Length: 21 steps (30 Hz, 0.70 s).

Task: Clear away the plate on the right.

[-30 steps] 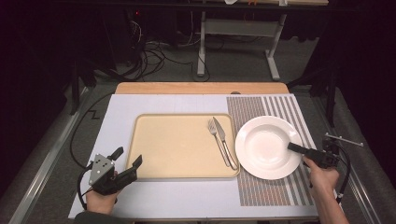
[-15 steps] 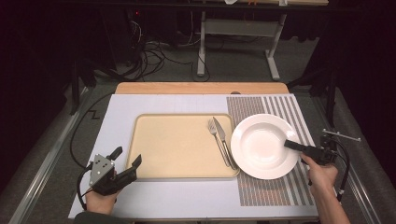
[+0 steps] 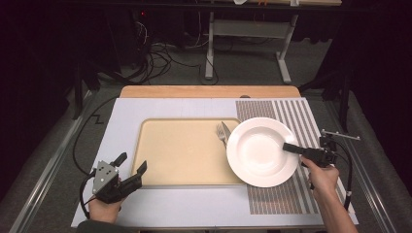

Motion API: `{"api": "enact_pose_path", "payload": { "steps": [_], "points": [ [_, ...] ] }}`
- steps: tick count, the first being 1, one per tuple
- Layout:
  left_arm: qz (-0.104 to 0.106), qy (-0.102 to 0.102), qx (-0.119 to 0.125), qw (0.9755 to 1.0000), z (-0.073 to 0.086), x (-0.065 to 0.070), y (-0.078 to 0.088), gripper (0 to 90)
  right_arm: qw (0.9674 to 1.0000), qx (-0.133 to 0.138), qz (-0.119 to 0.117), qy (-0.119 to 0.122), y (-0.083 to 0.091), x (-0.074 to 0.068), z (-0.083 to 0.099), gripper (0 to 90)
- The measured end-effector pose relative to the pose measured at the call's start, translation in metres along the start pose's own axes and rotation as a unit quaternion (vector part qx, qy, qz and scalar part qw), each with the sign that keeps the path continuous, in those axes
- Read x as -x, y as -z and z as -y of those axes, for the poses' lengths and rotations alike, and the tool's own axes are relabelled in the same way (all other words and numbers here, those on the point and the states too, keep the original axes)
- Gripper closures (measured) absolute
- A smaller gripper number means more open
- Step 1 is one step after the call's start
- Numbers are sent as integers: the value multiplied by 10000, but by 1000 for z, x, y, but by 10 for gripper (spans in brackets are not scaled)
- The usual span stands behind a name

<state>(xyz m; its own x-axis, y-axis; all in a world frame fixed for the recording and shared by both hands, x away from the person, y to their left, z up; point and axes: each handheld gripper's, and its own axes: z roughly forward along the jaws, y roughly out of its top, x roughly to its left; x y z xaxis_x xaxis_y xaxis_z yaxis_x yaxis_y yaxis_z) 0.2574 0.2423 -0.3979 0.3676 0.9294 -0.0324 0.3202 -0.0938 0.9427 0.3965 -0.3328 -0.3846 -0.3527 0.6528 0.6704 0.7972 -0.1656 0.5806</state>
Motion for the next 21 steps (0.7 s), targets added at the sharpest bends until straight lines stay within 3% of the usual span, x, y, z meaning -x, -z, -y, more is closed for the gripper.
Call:
{"api": "enact_pose_path", "payload": {
  "steps": [7,21],
  "points": [
    [-32,-15,-1,10000,0,-1,0,281,9997,-117,-224,-10,-20,-13,-3,825],
    [-8,6,7,10000,0,-2,1,281,9983,-416,-412,43,-70,-42,-9,824]
  ]
}}
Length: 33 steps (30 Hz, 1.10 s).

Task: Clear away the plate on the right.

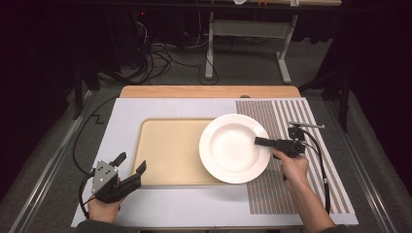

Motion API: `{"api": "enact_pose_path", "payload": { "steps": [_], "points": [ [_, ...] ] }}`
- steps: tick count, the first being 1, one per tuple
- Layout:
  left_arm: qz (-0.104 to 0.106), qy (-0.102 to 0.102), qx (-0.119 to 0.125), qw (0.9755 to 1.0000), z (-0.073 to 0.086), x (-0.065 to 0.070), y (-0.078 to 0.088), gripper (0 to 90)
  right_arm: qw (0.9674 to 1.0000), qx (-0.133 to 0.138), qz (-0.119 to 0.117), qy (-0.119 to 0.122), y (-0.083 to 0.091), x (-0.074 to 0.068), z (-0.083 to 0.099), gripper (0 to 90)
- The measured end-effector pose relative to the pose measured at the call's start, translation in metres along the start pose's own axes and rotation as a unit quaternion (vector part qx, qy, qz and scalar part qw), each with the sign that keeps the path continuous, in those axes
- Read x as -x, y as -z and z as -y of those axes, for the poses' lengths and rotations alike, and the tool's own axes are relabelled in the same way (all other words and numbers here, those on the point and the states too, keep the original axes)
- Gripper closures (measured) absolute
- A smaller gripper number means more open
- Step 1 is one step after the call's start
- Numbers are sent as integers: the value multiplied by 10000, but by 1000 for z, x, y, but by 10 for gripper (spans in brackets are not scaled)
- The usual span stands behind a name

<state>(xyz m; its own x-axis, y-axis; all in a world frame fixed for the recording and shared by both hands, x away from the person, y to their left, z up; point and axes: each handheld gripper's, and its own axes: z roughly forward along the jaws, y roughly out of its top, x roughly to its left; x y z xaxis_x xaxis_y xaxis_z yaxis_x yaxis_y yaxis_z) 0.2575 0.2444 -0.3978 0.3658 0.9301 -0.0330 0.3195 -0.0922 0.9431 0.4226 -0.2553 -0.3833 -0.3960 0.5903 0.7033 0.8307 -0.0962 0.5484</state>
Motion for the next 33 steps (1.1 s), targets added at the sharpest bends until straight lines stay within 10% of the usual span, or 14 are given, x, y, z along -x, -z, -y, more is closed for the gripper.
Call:
{"api": "enact_pose_path", "payload": {
  "steps": [33],
  "points": [
    [52,68,31,10000,0,-1,0,281,9989,-320,-290,-193,-104,-36,10,817]
  ]
}}
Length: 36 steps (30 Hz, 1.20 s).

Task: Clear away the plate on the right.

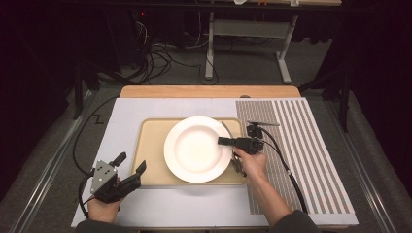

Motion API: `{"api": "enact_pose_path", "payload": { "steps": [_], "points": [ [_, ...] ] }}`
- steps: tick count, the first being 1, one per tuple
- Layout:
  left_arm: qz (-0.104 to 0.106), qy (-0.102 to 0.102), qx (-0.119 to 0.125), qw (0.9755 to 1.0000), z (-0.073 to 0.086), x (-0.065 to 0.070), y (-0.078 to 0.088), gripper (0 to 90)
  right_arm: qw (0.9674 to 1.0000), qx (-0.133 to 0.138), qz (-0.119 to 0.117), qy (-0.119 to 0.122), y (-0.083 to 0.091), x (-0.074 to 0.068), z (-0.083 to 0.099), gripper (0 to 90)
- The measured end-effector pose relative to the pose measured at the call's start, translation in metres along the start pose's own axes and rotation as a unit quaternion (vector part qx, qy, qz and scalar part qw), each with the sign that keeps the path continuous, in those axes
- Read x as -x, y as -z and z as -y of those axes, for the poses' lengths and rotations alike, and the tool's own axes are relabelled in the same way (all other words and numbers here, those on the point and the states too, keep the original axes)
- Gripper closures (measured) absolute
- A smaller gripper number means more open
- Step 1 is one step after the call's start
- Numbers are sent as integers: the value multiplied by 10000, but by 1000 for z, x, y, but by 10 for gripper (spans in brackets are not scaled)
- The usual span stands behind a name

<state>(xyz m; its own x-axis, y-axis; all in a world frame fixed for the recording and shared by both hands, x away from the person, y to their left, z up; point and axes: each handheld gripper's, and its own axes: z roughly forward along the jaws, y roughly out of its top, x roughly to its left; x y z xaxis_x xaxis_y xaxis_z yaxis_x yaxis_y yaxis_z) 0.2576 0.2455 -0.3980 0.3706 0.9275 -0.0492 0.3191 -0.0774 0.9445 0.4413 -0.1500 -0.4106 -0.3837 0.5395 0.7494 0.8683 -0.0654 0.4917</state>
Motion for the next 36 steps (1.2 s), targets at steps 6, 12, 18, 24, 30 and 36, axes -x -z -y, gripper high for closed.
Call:
{"api": "enact_pose_path", "payload": {
  "steps": [6,12,18,24,30,36],
  "points": [
    [23,9,0,10000,0,0,0,281,10000,-26,63,-49,-14,-4,3,810],
    [22,1,1,10000,0,0,0,281,9998,-52,159,-107,-21,0,6,805],
    [37,-18,-21,10000,0,1,0,281,9993,-70,355,-95,-27,0,8,815],
    [37,-16,-26,10000,0,1,-1,281,9994,-163,250,-172,-36,0,12,814],
    [39,-13,-21,10000,0,0,0,281,9990,-275,345,-115,-38,1,13,765],
    [29,-16,-12,10000,0,0,0,281,9974,-453,541,-130,-37,8,14,720]
  ]
}}
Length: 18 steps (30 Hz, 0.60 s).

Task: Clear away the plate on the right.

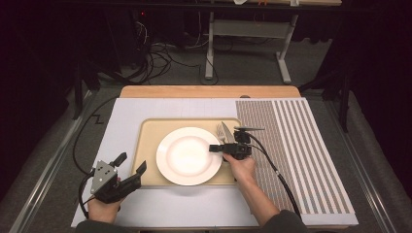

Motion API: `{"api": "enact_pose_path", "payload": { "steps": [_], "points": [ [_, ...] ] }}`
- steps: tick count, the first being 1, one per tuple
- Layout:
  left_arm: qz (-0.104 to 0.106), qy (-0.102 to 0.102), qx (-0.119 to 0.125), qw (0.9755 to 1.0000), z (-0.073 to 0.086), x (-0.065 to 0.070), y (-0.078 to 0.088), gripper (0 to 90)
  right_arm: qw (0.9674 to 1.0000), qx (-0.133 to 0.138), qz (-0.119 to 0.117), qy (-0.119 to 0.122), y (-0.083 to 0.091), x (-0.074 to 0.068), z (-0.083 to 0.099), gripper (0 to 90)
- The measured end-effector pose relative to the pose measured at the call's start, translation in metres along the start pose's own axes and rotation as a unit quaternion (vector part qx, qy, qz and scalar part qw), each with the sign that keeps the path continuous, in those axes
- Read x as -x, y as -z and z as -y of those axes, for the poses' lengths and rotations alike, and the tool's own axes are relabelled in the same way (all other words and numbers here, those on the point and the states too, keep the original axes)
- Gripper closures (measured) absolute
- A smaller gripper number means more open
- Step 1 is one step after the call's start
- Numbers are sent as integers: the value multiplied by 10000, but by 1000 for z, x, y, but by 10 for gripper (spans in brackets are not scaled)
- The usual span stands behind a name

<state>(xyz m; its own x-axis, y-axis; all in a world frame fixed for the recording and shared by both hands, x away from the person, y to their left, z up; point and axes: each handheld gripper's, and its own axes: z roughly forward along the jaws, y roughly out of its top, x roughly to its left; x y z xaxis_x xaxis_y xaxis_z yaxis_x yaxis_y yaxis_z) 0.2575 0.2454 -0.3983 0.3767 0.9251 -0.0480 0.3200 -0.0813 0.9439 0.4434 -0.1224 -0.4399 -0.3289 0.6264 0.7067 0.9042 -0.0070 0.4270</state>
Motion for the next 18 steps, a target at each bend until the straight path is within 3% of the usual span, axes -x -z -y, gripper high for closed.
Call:
{"api": "enact_pose_path", "payload": {
  "steps": [4,11,18],
  "points": [
    [-1,1,0,10000,0,0,0,281,9999,100,-105,-35,5,3,0,689],
    [-4,2,-4,10000,0,0,0,281,9996,225,-104,115,22,6,-1,636],
    [-15,13,-2,10000,0,0,0,281,9994,305,-182,53,35,19,1,617]
  ]
}}
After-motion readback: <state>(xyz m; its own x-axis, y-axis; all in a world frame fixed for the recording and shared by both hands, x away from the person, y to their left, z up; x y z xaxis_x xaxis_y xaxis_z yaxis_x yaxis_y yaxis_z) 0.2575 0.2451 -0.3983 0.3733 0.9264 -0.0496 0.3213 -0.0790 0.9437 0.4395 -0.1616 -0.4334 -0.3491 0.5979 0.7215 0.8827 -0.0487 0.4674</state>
